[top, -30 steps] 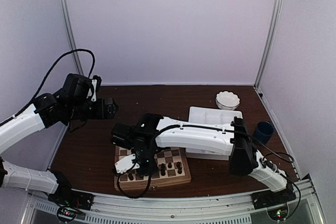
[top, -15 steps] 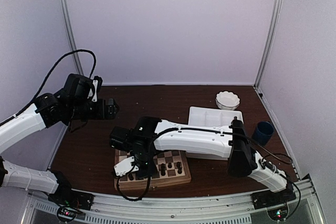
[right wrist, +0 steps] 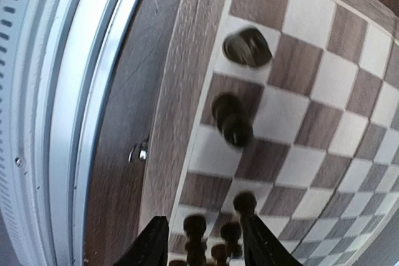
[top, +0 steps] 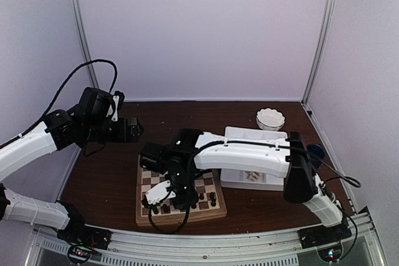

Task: Set up the chess pieces on the board
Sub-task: Place the bishop on f8, then pick up the pawn from the storage box, then pass from the right arm to the left

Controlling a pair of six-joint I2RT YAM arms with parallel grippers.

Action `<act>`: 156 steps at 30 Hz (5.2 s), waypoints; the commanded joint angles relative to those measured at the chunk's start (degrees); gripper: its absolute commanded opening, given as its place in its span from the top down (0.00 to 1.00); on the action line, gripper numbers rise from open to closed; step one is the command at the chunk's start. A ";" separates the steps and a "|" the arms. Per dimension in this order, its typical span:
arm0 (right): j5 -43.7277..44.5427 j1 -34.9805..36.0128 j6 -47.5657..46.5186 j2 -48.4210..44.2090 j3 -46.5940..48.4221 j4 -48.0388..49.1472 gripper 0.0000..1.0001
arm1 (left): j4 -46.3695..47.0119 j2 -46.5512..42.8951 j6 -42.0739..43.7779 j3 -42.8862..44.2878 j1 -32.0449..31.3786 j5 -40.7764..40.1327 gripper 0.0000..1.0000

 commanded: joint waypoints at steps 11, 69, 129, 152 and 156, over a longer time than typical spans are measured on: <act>-8.69 -28.02 3.43 -35.88 -34.84 4.38 0.62 | 10.98 10.44 5.54 7.15 0.47 16.37 0.14; 10.37 -49.61 -5.61 -40.61 -68.10 20.10 0.90 | 16.49 20.76 1.09 13.61 -0.36 31.91 0.32; -19.58 -32.96 7.34 -47.48 -37.13 15.18 0.87 | 28.23 42.51 -13.35 30.94 -14.03 50.77 0.52; -14.34 -28.93 5.08 -48.20 -36.21 14.16 0.85 | 29.31 44.18 -15.77 30.68 -14.01 54.42 0.74; -13.80 -28.95 5.43 -48.07 -35.93 14.58 0.85 | 29.49 44.61 -16.24 30.92 -13.91 55.35 0.81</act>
